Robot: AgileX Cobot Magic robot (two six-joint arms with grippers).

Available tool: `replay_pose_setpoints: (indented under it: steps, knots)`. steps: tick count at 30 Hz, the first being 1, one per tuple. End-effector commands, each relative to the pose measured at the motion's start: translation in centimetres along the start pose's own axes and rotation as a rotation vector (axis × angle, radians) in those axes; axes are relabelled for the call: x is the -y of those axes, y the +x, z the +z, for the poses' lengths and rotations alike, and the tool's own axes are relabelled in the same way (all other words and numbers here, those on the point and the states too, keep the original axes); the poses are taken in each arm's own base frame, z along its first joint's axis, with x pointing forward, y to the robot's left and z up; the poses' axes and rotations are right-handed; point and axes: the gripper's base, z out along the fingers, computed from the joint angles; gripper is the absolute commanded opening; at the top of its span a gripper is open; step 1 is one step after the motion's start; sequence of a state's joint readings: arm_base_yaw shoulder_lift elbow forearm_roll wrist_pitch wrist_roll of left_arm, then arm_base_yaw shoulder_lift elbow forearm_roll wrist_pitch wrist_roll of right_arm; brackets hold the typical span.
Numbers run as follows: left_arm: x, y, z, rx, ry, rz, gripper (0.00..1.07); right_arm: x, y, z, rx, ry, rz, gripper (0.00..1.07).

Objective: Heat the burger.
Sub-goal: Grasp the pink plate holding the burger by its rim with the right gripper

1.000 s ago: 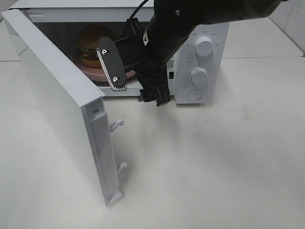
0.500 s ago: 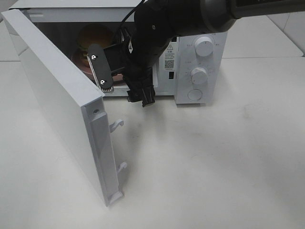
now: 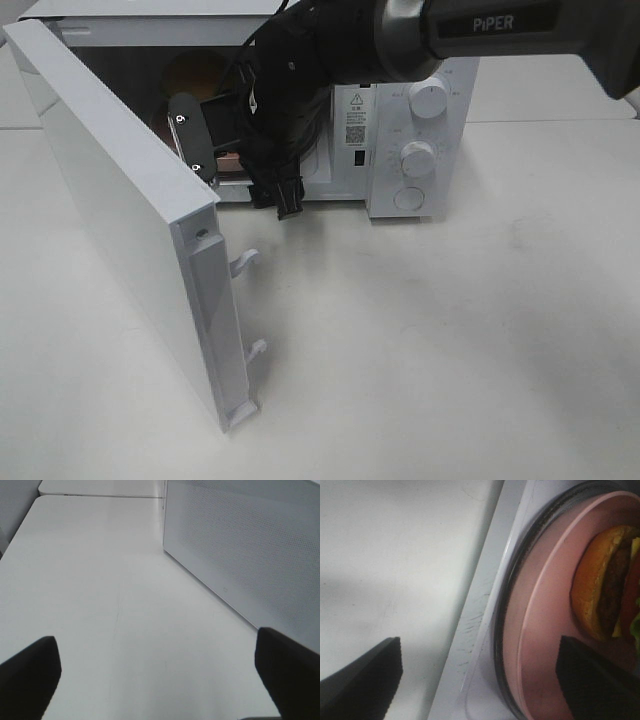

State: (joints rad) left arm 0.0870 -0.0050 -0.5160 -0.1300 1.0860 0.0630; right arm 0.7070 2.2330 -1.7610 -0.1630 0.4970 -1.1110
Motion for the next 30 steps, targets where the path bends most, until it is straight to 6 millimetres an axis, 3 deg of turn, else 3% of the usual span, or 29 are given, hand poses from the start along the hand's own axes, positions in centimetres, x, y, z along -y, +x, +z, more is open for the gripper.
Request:
replay_pose_setpoints:
  steps: [1,10,20,22,24,25,26,27,28,29,30]
  knots:
    - [0.0,-0.1,-0.1,0.017,-0.001,-0.006,0.98,0.9,0.2,0.2,-0.01,0.013,0.009,0.81]
    - [0.0,-0.1,-0.1,0.017,-0.001,-0.006,0.98,1.9,0.4,1.7,-0.013,0.024,0.033,0.79]
    - [0.0,-0.1,-0.1,0.017,-0.001,-0.006,0.98,1.3,1.5,3.8,-0.024,0.004,0.025,0.68]
    - [0.0,-0.1,-0.1,0.017,-0.001,-0.006,0.98,1.2,1.5,3.9,-0.023,0.0,0.018,0.62]
    - [0.0,-0.1,-0.1,0.017,-0.001,-0.006,0.98,1.1,1.6,4.2,-0.022,0.0,0.007,0.45]
    - [0.0,-0.1,-0.1,0.017,-0.001,-0.006,0.98,1.1,1.6,4.2,-0.022,0.0,0.007,0.45]
    - [0.0,-0.1,-0.1,0.017,-0.001,-0.006,0.98,1.2,1.5,4.2,-0.02,0.006,0.007,0.3]
    - [0.0,-0.1,-0.1,0.017,-0.001,-0.006,0.98,1.2,1.5,4.2,-0.018,0.009,0.007,0.24]
    - [0.0,-0.1,-0.1,0.017,-0.001,-0.006,0.98,1.2,1.5,4.2,-0.018,0.009,0.007,0.24]
    - [0.0,-0.1,-0.1,0.017,-0.001,-0.006,0.98,1.2,1.5,4.2,-0.016,0.013,0.008,0.07]
    - [0.0,-0.1,-0.1,0.017,-0.001,-0.006,0.98,1.2,1.5,4.2,-0.015,0.016,0.008,0.0]
